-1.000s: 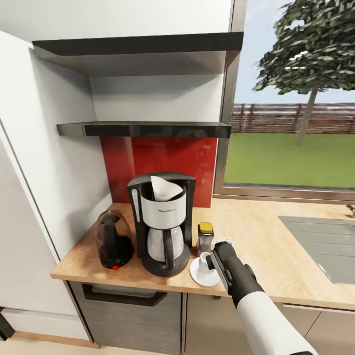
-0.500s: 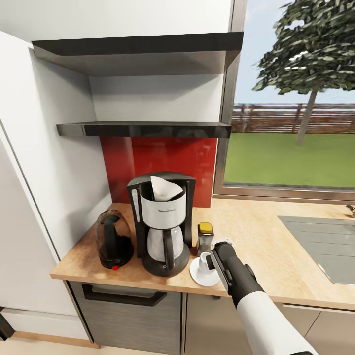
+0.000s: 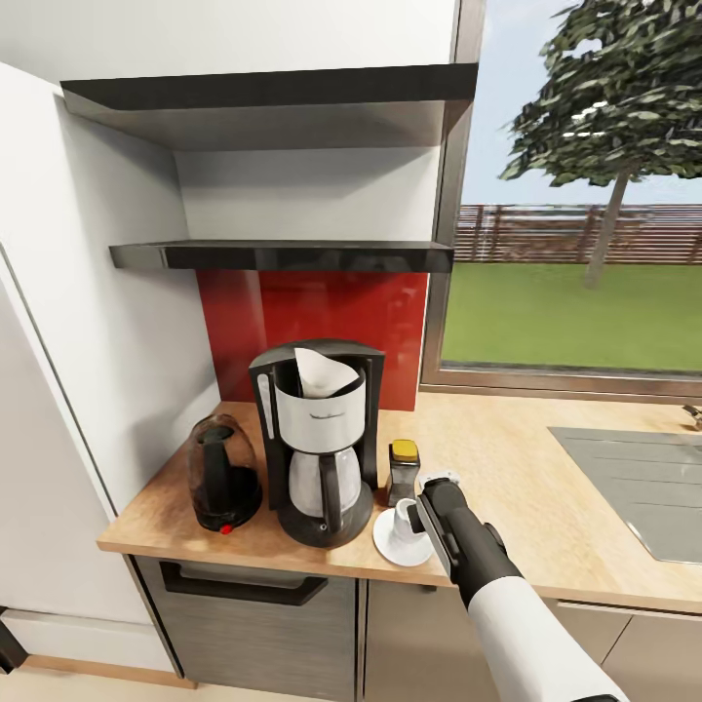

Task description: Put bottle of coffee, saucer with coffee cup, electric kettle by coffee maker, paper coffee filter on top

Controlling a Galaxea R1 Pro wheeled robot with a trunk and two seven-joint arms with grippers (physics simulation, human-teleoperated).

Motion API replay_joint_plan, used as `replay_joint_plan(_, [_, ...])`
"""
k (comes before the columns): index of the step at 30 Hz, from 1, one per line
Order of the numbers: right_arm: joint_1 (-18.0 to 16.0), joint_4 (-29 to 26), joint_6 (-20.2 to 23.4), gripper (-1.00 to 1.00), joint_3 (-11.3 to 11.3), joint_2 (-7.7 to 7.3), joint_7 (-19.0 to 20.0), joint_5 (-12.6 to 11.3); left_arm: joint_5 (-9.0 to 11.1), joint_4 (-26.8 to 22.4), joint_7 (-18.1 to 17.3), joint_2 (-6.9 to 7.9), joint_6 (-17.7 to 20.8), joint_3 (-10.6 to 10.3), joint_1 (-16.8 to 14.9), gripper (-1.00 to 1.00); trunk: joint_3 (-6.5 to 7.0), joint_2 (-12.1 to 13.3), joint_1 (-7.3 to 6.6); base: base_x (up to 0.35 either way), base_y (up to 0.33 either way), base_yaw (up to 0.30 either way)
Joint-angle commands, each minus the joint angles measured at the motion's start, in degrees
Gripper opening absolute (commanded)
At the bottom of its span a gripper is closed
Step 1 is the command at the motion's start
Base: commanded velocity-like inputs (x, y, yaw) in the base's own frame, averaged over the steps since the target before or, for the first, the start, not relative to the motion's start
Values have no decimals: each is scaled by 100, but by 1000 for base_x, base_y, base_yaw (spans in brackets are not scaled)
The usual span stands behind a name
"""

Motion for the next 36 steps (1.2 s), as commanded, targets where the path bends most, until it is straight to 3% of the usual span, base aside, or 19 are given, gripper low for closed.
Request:
replay_joint_plan(1, [-2,-3,26,-100,7,0,15,15,38,5,-18,2,-17,-47,-2,100,-2,-4,2,0,0,0])
replay_joint_plan(8, [-2,5,26,-100,11,0,15,15,38,5,-18,2,-18,-47,-2,100,-2,-4,2,0,0,0])
replay_joint_plan(9, [-2,6,26,100,10,0,15,15,38,5,-18,2,-17,-47,-2,100,-2,-4,2,0,0,0])
replay_joint_plan(36, [-2,-17,22,100,3,0,15,15,38,5,-18,8,-18,-42,-2,100,-2,-4,2,0,0,0])
